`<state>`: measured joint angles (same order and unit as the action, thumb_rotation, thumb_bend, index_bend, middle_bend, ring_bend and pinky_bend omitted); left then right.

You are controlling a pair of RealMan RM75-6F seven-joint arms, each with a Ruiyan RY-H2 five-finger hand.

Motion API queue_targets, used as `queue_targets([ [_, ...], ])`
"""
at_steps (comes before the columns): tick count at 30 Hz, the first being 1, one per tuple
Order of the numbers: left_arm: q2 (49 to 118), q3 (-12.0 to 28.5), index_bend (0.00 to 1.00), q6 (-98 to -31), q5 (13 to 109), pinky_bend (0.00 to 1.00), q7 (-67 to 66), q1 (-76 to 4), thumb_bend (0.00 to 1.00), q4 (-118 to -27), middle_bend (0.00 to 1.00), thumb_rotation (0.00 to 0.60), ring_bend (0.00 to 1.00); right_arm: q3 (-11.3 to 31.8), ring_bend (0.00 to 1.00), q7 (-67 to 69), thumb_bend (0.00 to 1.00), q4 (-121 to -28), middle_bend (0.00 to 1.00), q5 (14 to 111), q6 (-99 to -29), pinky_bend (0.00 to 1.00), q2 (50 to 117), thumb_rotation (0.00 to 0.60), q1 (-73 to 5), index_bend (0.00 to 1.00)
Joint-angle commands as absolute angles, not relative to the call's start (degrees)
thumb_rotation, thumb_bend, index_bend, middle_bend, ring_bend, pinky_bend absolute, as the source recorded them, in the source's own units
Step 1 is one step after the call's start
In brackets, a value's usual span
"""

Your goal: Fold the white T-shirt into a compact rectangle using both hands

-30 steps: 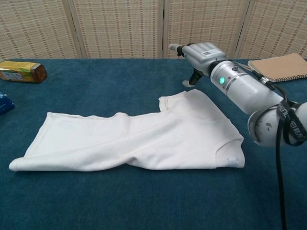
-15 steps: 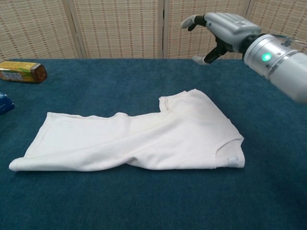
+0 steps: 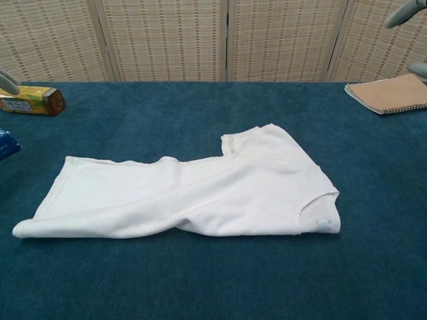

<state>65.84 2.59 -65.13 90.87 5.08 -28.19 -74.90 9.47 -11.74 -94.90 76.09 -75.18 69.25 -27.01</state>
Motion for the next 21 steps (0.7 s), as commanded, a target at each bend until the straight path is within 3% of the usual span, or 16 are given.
queue_targets([
  [1, 68.2, 1.1, 0.26, -64.7, 94.5, 0.06, 7.9, -30.4, 0.26, -70.6, 0.15, 0.600, 0.10, 9.2, 0.07, -11.2, 0.30, -95.9, 0.21, 76.6, -76.0, 0.12, 68.1, 0.600, -26.0, 0.24],
  [21, 83.0, -8.0, 0.27, -73.9, 110.6, 0.06, 16.0, -36.2, 0.21, -44.0, 0.15, 0.600, 0.09, 6.9, 0.07, -10.6, 0.30, -102.3, 0.21, 79.0, -79.9, 0.12, 62.5, 0.600, -19.5, 0.26],
])
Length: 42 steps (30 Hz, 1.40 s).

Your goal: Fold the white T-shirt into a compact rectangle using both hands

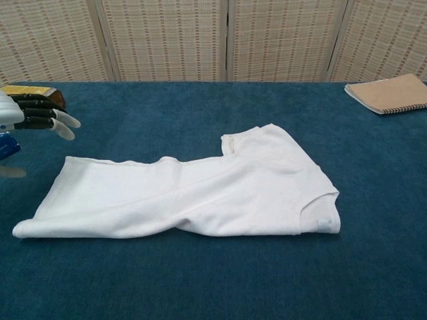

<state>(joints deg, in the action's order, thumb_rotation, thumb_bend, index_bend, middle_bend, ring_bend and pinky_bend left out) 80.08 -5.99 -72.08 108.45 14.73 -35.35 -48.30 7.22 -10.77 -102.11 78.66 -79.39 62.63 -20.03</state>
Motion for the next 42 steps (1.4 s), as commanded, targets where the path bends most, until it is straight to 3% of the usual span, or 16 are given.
queue_targets([
  [1, 83.6, -8.3, 0.27, -74.1, 110.7, 0.06, 16.4, -36.2, 0.21, -42.9, 0.15, 0.600, 0.09, 6.8, 0.07, -10.5, 0.30, -102.4, 0.21, 79.1, -80.1, 0.12, 62.5, 0.600, -19.2, 0.26],
  [18, 91.9, -10.8, 0.28, -75.2, 108.0, 0.06, 24.3, -34.8, 0.20, -26.7, 0.15, 0.600, 0.09, 7.4, 0.07, -11.1, 0.30, -103.0, 0.21, 78.9, -80.8, 0.12, 63.1, 0.600, -17.1, 0.26],
  [42, 96.4, -12.1, 0.31, -74.4, 105.7, 0.06, 27.1, -35.6, 0.20, -25.3, 0.15, 0.600, 0.09, 8.7, 0.07, -9.7, 0.30, -102.3, 0.21, 78.5, -81.6, 0.12, 62.8, 0.600, -15.3, 0.26],
])
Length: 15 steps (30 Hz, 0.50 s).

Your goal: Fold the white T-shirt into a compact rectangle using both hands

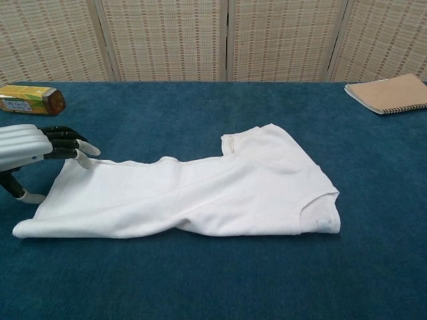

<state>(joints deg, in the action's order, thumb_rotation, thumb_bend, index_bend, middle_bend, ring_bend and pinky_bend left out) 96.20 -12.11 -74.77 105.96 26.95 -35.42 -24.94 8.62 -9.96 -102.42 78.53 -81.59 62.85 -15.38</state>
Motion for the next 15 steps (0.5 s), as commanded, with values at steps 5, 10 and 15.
queue_targets([
  [5, 96.5, -12.0, 0.34, -73.8, 104.9, 0.06, 27.8, -35.8, 0.20, -26.2, 0.15, 0.600, 0.09, 9.0, 0.07, -8.8, 0.30, -101.7, 0.21, 78.6, -81.9, 0.12, 63.0, 0.600, -15.0, 0.26],
  [10, 96.2, -12.0, 0.41, -73.9, 104.6, 0.06, 28.6, -35.8, 0.26, -27.2, 0.15, 0.600, 0.09, 9.2, 0.07, -8.5, 0.30, -101.2, 0.21, 78.8, -81.9, 0.12, 63.2, 0.600, -14.8, 0.26],
  [15, 95.7, -12.2, 0.45, -74.0, 104.5, 0.06, 28.9, -36.1, 0.38, -28.7, 0.16, 0.600, 0.09, 9.3, 0.07, -8.4, 0.30, -100.7, 0.21, 78.8, -81.8, 0.12, 63.5, 0.600, -14.7, 0.26],
])
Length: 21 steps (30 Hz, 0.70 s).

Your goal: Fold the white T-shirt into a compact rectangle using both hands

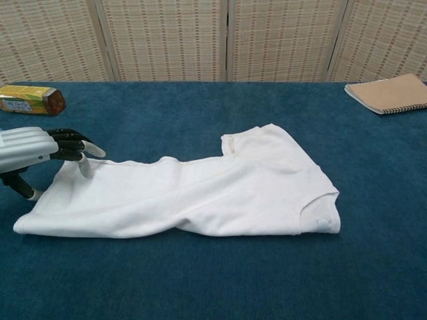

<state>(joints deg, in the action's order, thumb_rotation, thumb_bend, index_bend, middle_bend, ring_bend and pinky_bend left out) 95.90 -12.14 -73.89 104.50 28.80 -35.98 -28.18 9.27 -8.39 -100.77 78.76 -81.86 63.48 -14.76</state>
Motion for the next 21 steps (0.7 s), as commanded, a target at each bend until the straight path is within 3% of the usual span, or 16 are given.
queue_targets([
  [1, 95.6, -12.3, 0.45, -74.1, 104.5, 0.06, 28.9, -36.2, 0.39, -29.0, 0.16, 0.600, 0.09, 9.3, 0.07, -8.4, 0.30, -100.7, 0.21, 78.8, -81.8, 0.12, 63.5, 0.600, -14.7, 0.26],
  [10, 94.3, -12.5, 0.48, -74.6, 104.6, 0.06, 29.1, -36.8, 0.44, -32.1, 0.18, 0.600, 0.09, 9.4, 0.07, -8.2, 0.30, -100.3, 0.21, 78.9, -81.8, 0.12, 63.7, 0.600, -14.4, 0.26],
  [21, 93.2, -12.5, 0.59, -74.5, 104.2, 0.06, 28.3, -36.8, 0.53, -34.2, 0.22, 0.600, 0.10, 9.4, 0.07, -8.1, 0.30, -99.9, 0.21, 79.4, -81.8, 0.12, 64.2, 0.600, -14.2, 0.27],
])
